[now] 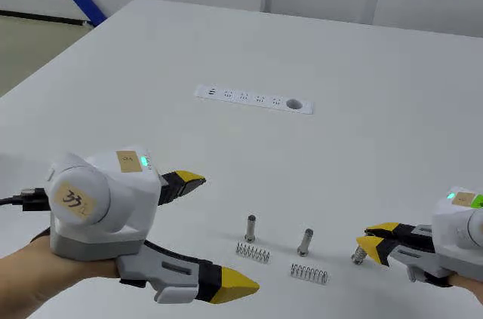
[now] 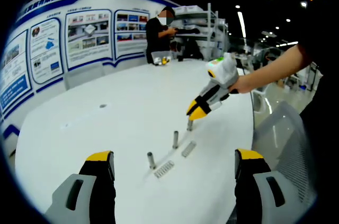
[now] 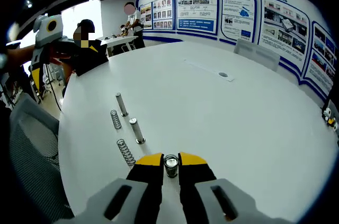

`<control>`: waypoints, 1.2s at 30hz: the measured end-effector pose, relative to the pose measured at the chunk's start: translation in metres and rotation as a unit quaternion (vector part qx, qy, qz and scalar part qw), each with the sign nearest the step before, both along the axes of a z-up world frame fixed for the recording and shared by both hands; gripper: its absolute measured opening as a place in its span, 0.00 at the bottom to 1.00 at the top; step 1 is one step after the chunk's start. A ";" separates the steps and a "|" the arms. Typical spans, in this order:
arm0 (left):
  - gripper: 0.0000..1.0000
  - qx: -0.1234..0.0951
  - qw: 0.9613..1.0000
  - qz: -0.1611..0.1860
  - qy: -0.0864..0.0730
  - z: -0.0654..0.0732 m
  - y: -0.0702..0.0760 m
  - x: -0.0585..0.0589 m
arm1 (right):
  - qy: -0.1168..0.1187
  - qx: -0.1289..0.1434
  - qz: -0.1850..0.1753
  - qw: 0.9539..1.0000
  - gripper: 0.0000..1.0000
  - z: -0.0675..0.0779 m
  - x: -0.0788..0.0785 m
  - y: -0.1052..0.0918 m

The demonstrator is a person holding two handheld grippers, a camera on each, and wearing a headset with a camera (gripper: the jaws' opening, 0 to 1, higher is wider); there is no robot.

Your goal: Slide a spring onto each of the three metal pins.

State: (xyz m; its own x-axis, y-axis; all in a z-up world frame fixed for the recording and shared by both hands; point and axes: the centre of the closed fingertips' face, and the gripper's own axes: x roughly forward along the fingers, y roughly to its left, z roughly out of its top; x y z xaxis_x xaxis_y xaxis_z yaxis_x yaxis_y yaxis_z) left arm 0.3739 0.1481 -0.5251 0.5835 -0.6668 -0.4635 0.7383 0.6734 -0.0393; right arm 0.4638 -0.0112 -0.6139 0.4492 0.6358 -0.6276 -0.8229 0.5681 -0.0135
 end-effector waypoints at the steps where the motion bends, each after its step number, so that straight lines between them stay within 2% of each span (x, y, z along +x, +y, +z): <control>1: 0.96 0.000 1.000 0.000 0.000 0.000 0.000 0.000 | 0.000 -0.004 0.002 1.000 0.11 -0.002 0.000 0.000; 6: 0.95 0.004 1.000 -0.001 0.004 -0.005 0.001 -0.002 | 0.014 -0.022 -0.008 1.000 0.11 -0.010 0.000 -0.002; 8: 0.95 0.006 1.000 -0.002 0.007 -0.007 0.001 -0.003 | 0.009 -0.035 0.000 0.999 0.11 -0.012 -0.002 -0.001; 14: 0.95 0.007 1.000 -0.004 0.008 -0.008 0.001 -0.005 | 0.003 -0.052 0.006 0.999 0.11 -0.012 -0.002 -0.003; 21: 0.95 0.002 1.000 -0.004 0.004 -0.005 0.000 -0.004 | 0.007 -0.057 0.004 0.998 0.13 -0.013 -0.003 -0.004; 24: 0.95 0.001 1.000 -0.003 0.003 -0.005 0.000 -0.003 | 0.009 -0.043 0.000 0.999 0.16 -0.008 -0.003 -0.004; 29: 0.95 0.004 1.000 -0.006 0.003 -0.006 -0.001 -0.004 | -0.004 -0.047 -0.001 0.999 0.17 0.003 -0.003 -0.006; 32: 0.95 0.001 1.000 -0.006 0.003 -0.005 -0.001 -0.004 | -0.026 -0.041 -0.011 0.999 0.17 0.021 0.002 -0.005; 36: 0.94 0.000 1.000 -0.007 0.004 -0.007 -0.002 -0.003 | -0.050 -0.028 0.013 0.998 0.17 0.042 -0.001 0.010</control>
